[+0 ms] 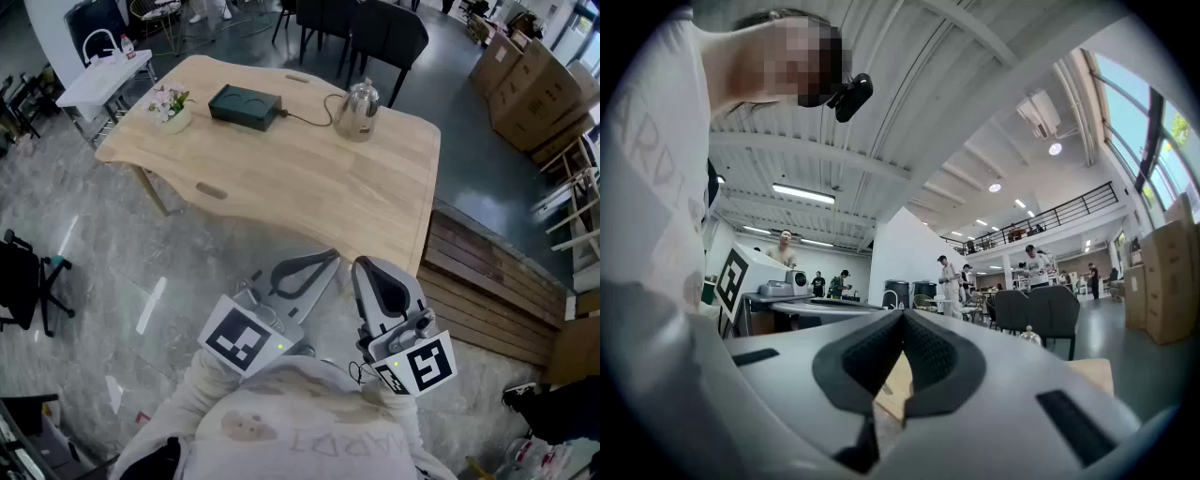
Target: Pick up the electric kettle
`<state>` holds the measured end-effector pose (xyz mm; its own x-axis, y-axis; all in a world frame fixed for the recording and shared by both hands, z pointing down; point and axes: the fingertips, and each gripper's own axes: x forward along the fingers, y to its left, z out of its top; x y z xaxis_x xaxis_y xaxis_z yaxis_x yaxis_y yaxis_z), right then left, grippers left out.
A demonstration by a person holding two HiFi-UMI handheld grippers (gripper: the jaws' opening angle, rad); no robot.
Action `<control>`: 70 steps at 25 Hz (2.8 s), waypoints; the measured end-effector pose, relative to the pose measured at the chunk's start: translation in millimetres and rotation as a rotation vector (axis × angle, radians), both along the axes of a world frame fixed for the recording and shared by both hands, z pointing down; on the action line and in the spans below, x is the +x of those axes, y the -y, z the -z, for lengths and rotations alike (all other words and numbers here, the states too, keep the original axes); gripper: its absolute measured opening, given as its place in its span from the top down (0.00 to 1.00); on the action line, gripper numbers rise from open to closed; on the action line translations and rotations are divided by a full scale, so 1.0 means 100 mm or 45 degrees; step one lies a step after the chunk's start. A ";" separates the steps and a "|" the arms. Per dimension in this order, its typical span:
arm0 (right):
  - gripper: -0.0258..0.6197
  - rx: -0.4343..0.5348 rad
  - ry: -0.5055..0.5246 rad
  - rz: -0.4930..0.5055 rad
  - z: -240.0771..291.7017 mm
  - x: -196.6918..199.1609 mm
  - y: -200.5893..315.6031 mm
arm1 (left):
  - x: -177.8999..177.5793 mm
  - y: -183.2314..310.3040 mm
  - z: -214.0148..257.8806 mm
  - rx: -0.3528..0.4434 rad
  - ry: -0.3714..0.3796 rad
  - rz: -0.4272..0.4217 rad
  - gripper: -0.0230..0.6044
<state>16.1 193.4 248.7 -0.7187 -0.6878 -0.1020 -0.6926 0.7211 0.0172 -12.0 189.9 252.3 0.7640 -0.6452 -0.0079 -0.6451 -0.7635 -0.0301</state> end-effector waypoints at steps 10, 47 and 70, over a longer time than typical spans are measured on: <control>0.93 0.005 -0.017 0.000 0.03 0.00 0.07 | 0.02 0.09 0.04 -0.002 -0.013 -0.017 0.94; 0.93 0.055 0.011 -0.046 0.01 -0.31 1.57 | -0.21 2.32 -0.91 -0.219 0.095 -0.170 0.71; 0.93 -0.075 0.011 -0.043 -0.27 0.48 3.17 | 0.44 4.27 -1.80 -0.422 0.226 -0.155 0.61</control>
